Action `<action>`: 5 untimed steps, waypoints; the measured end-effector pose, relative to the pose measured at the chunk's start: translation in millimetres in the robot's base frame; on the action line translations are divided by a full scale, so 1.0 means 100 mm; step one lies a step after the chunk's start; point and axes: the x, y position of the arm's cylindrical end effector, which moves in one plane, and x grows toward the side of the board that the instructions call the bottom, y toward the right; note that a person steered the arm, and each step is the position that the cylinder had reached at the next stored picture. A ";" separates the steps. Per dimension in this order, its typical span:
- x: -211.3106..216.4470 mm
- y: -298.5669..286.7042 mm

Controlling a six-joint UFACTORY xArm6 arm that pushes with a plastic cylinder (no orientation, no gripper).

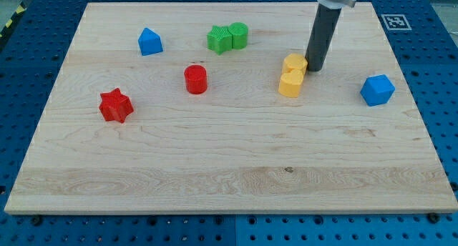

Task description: Move your arm towards the center

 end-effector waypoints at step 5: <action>1.52 -0.29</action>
